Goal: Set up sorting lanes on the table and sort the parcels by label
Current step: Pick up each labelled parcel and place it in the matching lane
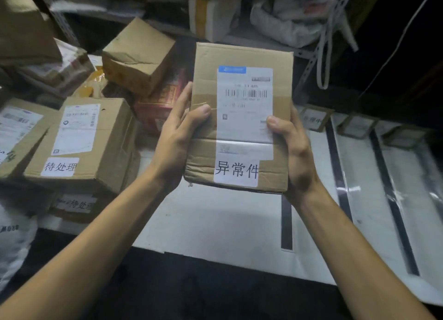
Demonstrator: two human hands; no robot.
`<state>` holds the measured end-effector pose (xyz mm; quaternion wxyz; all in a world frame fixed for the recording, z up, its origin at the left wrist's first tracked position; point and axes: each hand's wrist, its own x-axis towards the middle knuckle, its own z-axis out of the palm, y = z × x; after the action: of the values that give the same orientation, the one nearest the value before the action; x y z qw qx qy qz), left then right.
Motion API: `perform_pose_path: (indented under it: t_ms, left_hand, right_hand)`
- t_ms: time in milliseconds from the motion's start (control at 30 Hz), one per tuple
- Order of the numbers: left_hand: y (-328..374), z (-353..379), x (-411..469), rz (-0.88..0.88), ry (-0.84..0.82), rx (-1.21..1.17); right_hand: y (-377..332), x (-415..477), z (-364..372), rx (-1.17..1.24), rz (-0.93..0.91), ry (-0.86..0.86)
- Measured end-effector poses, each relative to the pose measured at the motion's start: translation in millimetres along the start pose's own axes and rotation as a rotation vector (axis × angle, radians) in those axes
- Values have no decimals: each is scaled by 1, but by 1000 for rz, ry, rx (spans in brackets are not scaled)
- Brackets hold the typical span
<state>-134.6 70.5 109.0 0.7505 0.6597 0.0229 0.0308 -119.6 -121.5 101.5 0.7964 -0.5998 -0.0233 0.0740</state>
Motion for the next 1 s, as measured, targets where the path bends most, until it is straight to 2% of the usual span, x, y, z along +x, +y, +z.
perform_pose_path:
  t_ms: [133, 667, 867, 1000]
  left_hand:
    - [4, 38, -5, 14, -20, -27]
    - [-25, 201, -49, -77, -86, -98]
    - [-34, 240, -17, -65, -105, 38]
    - [-44, 275, -5, -127, -102, -38]
  right_hand:
    - [-16, -11, -29, 66, -32, 13]
    - [-48, -68, -180, 60, 89, 99]
    - [-56, -69, -224, 49, 94, 127]
    - [-65, -59, -253, 35, 89, 167]
